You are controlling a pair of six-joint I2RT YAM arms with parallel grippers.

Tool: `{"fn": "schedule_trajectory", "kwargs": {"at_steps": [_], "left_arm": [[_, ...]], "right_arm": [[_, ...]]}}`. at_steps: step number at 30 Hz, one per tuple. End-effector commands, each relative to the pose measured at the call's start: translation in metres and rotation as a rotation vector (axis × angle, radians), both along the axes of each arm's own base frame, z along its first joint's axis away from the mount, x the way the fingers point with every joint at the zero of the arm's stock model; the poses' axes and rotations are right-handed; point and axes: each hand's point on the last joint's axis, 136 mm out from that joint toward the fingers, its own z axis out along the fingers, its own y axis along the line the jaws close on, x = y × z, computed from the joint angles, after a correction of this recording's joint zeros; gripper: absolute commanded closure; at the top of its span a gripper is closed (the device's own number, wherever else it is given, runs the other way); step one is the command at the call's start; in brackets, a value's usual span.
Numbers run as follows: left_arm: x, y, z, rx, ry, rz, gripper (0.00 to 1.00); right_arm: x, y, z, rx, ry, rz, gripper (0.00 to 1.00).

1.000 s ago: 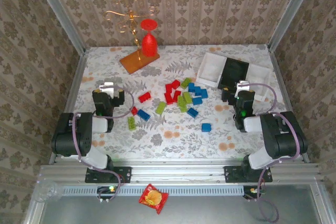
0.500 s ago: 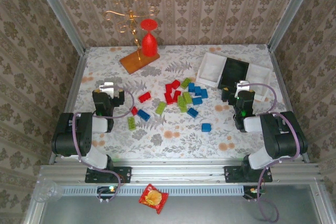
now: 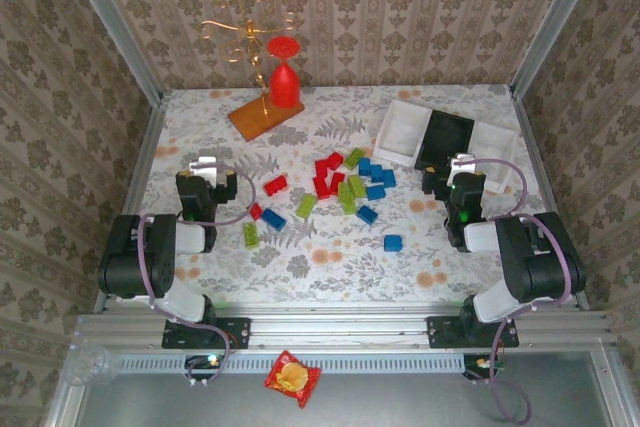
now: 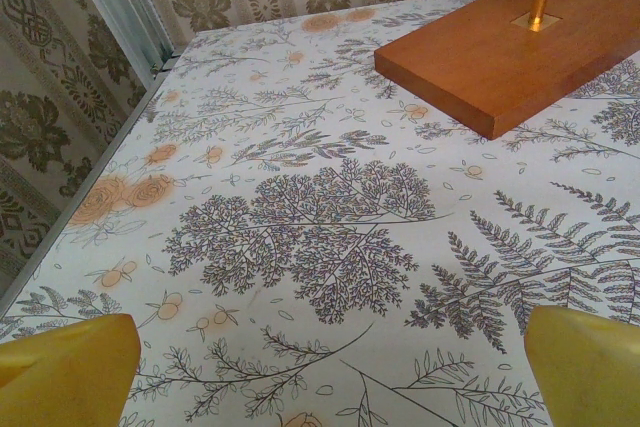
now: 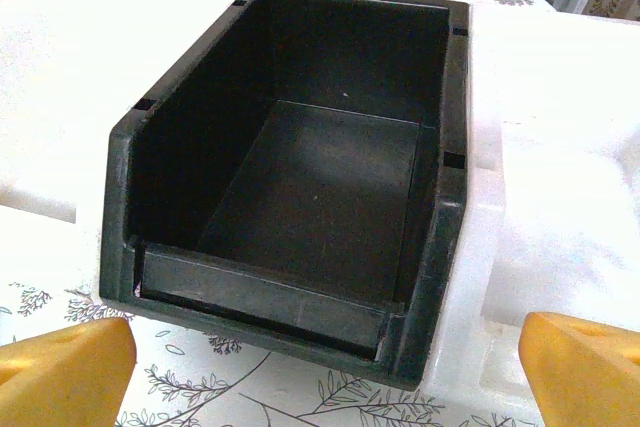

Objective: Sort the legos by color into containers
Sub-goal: Move the container to the top-center of the table.

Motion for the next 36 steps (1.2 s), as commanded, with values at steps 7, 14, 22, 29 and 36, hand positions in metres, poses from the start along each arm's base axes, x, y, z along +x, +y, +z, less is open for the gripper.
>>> {"fn": "schedule_trajectory", "kwargs": {"at_steps": [7, 14, 22, 29, 36], "left_arm": [[0.002, 0.007, 0.000, -0.039, 0.002, 0.025, 0.00], [-0.013, 0.018, 0.044, -0.013, -0.040, 0.115, 0.00], [-0.031, -0.029, 0.115, -0.386, -0.093, -0.060, 0.00], [-0.040, -0.134, 0.121, -0.522, 0.028, -0.395, 0.00], [-0.054, -0.209, 0.114, -0.465, 0.105, -0.549, 0.00]], "right_arm": [[0.006, -0.002, 0.012, -0.004, -0.036, -0.022, 0.00], [-0.021, -0.023, 0.065, -0.005, -0.080, -0.189, 0.00], [-0.061, -0.022, 0.124, 0.289, -0.162, -0.213, 0.00], [-0.020, 0.002, 0.100, 0.262, 0.132, -0.187, 0.05], [0.041, 0.040, 0.064, 0.184, 0.348, -0.118, 0.16]]}}
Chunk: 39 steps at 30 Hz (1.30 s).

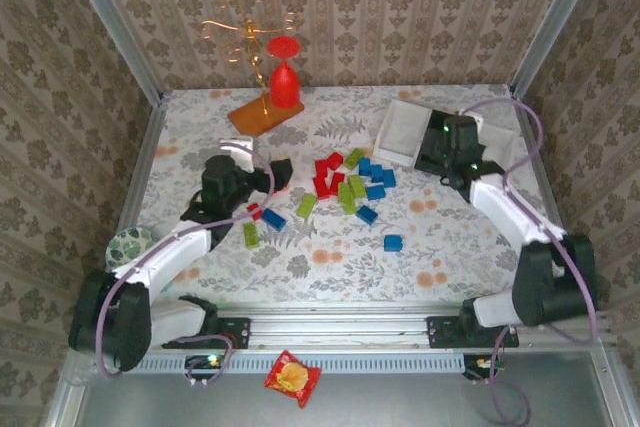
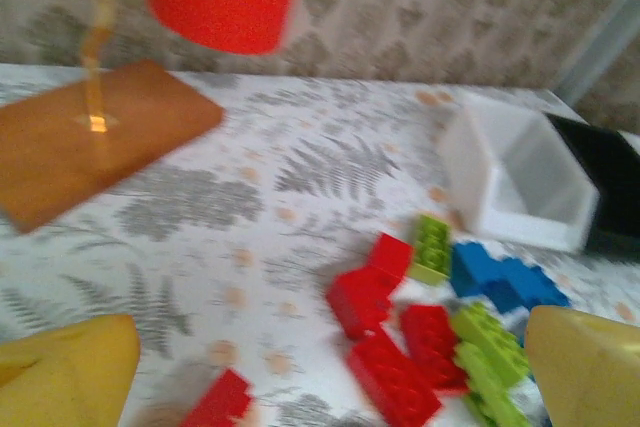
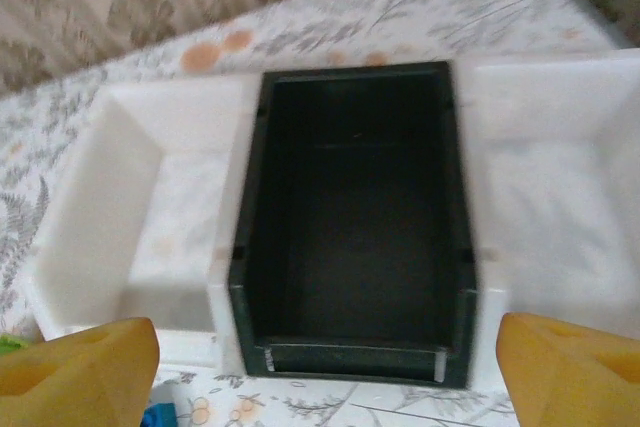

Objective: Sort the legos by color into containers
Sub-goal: Move the container to the top-center of the table.

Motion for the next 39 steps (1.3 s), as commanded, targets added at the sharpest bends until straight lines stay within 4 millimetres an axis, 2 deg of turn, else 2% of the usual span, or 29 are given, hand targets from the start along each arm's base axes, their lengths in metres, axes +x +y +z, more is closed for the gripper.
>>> {"fn": "schedule_trajectory", "kwargs": {"at_steps": [1, 5, 9, 12, 16, 19, 24, 31, 34, 39], "left_arm": [[-0.005, -0.024, 0.005, 0.002, 0.007, -0.054, 0.00], [-0.008, -0.036, 0.001, 0.021, 0.024, -0.079, 0.00], [-0.010, -0.031, -0.001, 0.047, 0.024, -0.058, 0.00], [-0.010, -0.026, -0.002, 0.062, 0.024, -0.041, 0.00], [-0.011, -0.024, -0.005, 0.069, 0.028, -0.030, 0.00], [-0.011, -0.023, -0.006, 0.067, 0.032, -0.027, 0.00], [-0.011, -0.021, -0.008, 0.069, 0.036, -0.017, 0.00], [-0.013, -0.021, -0.013, 0.075, 0.052, -0.020, 0.00], [-0.015, -0.019, -0.015, 0.081, 0.059, -0.019, 0.00], [-0.018, -0.015, -0.018, 0.091, 0.061, -0.008, 0.00]], "right_arm": [[0.013, 0.016, -0.027, -0.019, 0.145, 0.045, 0.18], [0.040, 0.018, -0.051, -0.036, 0.250, 0.052, 0.31], [0.058, 0.010, -0.076, 0.014, 0.327, 0.029, 0.41], [0.069, 0.013, -0.086, 0.043, 0.360, 0.038, 0.44], [0.084, 0.021, -0.097, 0.068, 0.391, 0.060, 0.54], [0.096, 0.025, -0.099, 0.082, 0.392, 0.065, 0.58], [0.119, 0.056, -0.094, 0.081, 0.371, 0.133, 0.60], [0.134, 0.094, -0.098, 0.027, 0.406, 0.232, 0.61], [0.132, 0.111, -0.100, 0.005, 0.424, 0.279, 0.62], [0.116, 0.136, -0.098, -0.009, 0.421, 0.352, 0.63]]}}
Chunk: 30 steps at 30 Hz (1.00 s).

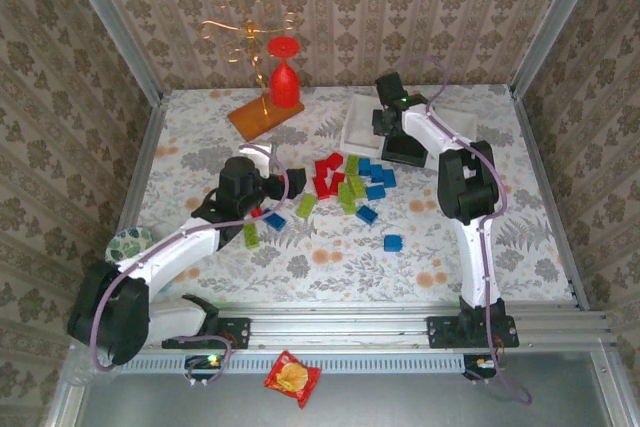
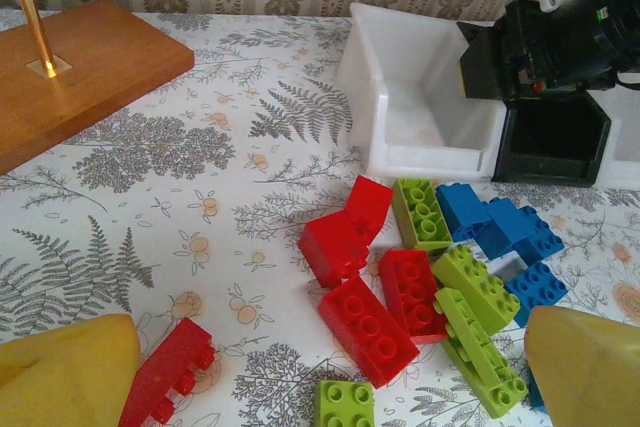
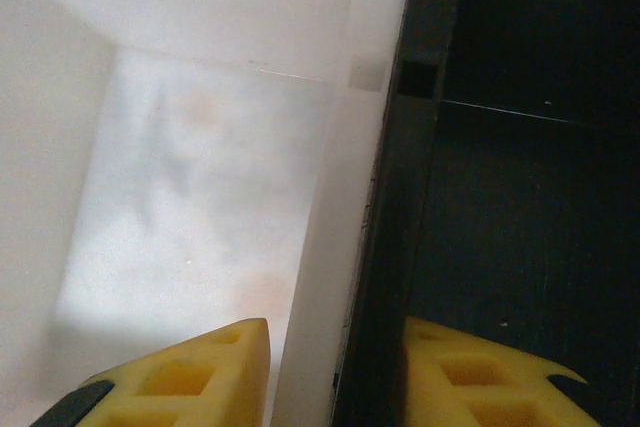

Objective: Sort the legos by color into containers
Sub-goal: Move the container to the top-center of the table, then pick up the lego from the center of the table.

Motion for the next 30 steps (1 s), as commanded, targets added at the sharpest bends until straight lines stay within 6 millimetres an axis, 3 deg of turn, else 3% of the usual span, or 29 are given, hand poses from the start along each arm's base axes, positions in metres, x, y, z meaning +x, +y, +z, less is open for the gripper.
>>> {"fn": "schedule_trajectory", "kwargs": {"at_steps": [1, 5, 9, 12, 14, 18, 21, 30], "left_arm": [[-0.005, 0.004, 0.000, 0.018, -0.014, 0.007, 0.00], [-0.005, 0.005, -0.004, 0.024, -0.007, 0.009, 0.00], [-0.007, 0.003, -0.010, 0.018, 0.015, 0.000, 0.00], [-0.011, 0.004, -0.019, 0.017, 0.041, 0.001, 0.00], [-0.013, 0.005, -0.026, 0.017, 0.057, 0.000, 0.00], [-0.016, 0.002, -0.031, 0.017, 0.072, -0.021, 0.00], [-0.015, -0.001, -0.031, 0.025, 0.069, -0.031, 0.00], [-0.014, -0.011, -0.027, -0.002, 0.078, -0.056, 0.00]], "right_arm": [[-0.021, 0.020, -0.002, 0.010, 0.044, 0.089, 0.63], [-0.023, 0.033, 0.011, 0.038, 0.019, 0.130, 0.56], [-0.028, 0.027, 0.054, 0.023, -0.050, 0.136, 0.43], [-0.052, 0.012, 0.079, -0.011, -0.101, 0.109, 0.31], [-0.080, 0.001, 0.081, -0.029, -0.115, 0.092, 0.23], [-0.130, -0.008, 0.062, -0.015, -0.096, 0.074, 0.22], [-0.152, -0.002, 0.041, 0.026, -0.081, 0.086, 0.22], [-0.143, -0.010, -0.007, -0.028, -0.040, 0.031, 0.36]]}}
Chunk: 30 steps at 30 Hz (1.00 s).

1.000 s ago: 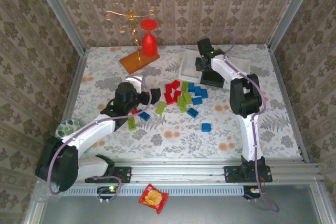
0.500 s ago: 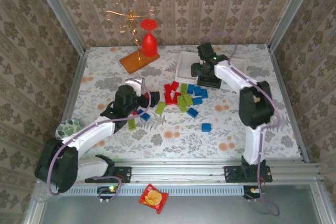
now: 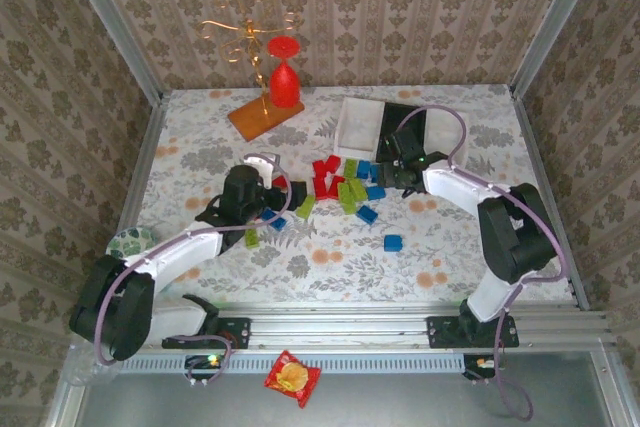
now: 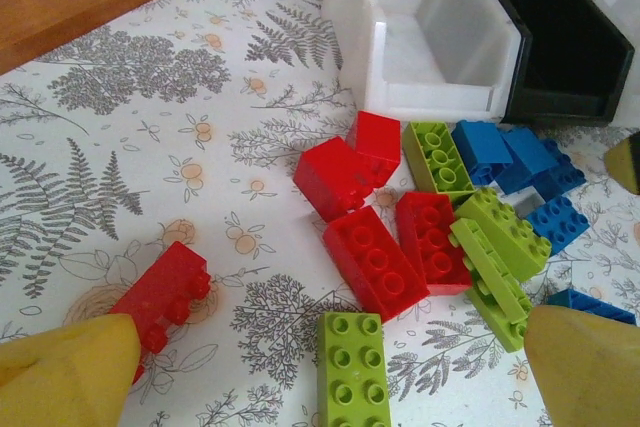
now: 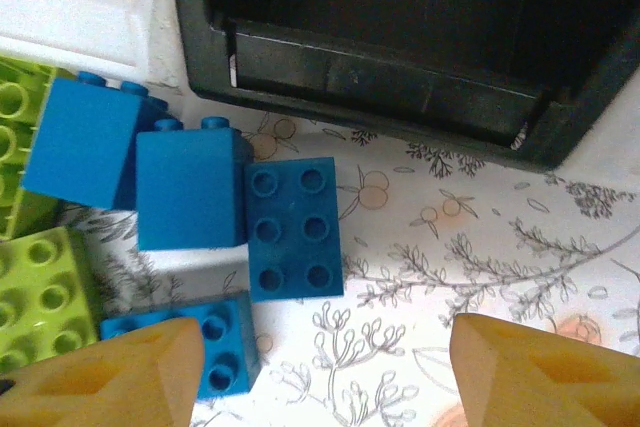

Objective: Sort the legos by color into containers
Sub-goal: Pick up the lego from the center of the table.

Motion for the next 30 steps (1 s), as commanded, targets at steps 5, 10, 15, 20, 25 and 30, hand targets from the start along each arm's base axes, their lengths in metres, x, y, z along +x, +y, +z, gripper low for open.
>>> {"fn": "schedule_trajectory", "kwargs": {"at_steps": [5, 10, 15, 20, 25, 30], "left_arm": [[-0.002, -0.010, 0.009, -0.038, -0.005, -0.019, 0.00], [-0.001, -0.010, 0.008, -0.030, -0.008, -0.014, 0.00], [0.000, -0.010, 0.008, -0.029, -0.007, -0.013, 0.00], [0.000, -0.009, 0.006, -0.023, -0.006, -0.010, 0.00], [-0.001, -0.008, 0.007, -0.022, -0.008, -0.009, 0.00], [-0.001, -0.006, 0.006, -0.017, -0.012, -0.002, 0.00]], "right_arm": [[0.017, 0.002, -0.019, -0.011, -0.002, -0.029, 0.42], [0.018, 0.004, -0.024, -0.011, 0.009, -0.020, 0.41], [0.024, 0.005, -0.029, -0.016, 0.013, -0.018, 0.42], [0.032, 0.006, -0.033, -0.021, 0.020, -0.018, 0.42], [0.036, 0.000, -0.034, -0.036, 0.030, -0.031, 0.47], [0.028, -0.013, -0.043, -0.035, 0.056, -0.067, 0.53]]}}
